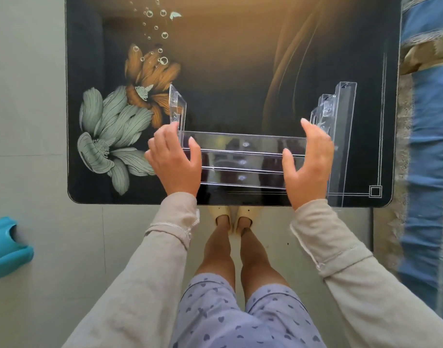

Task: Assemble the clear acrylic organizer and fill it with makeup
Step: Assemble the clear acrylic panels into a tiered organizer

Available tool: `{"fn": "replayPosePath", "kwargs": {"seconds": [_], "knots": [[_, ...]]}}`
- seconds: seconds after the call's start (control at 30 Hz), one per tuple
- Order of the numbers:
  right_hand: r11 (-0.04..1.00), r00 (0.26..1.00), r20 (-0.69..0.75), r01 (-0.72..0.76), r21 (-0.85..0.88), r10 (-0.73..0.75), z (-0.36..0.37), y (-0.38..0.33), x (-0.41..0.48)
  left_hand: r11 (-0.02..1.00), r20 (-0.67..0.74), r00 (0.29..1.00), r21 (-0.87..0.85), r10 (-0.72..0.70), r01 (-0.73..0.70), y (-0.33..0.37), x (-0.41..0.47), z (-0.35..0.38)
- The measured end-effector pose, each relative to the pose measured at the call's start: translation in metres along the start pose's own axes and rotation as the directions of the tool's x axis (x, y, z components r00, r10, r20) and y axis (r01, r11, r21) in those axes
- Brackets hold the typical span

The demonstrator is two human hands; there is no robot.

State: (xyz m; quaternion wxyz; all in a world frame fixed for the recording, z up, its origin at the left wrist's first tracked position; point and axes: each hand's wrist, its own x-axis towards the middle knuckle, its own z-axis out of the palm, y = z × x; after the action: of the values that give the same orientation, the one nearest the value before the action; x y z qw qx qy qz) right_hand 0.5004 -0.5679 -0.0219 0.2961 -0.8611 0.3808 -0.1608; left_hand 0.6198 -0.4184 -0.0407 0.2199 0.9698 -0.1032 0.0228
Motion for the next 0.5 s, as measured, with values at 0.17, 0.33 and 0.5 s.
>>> {"fn": "replayPosePath", "kwargs": {"seconds": [0.17,0.33,0.5], "knots": [[0.916,0.920,-0.017,-0.389,0.094,0.393,-0.018,0.026,-0.005,0.910,0.176,0.893,-0.098,0.414,-0.402,0.057,-0.019,0.019],[0.874,0.864,0.150,-0.485,-0.007,0.481,-0.015,0.038,0.001,0.738,0.439,0.623,-0.156,0.648,-0.657,0.104,-0.027,0.045],[0.884,0.873,0.154,-0.441,-0.157,0.463,-0.017,0.048,0.007,0.728,0.527,0.567,-0.156,0.633,-0.667,0.121,-0.030,0.067]]}}
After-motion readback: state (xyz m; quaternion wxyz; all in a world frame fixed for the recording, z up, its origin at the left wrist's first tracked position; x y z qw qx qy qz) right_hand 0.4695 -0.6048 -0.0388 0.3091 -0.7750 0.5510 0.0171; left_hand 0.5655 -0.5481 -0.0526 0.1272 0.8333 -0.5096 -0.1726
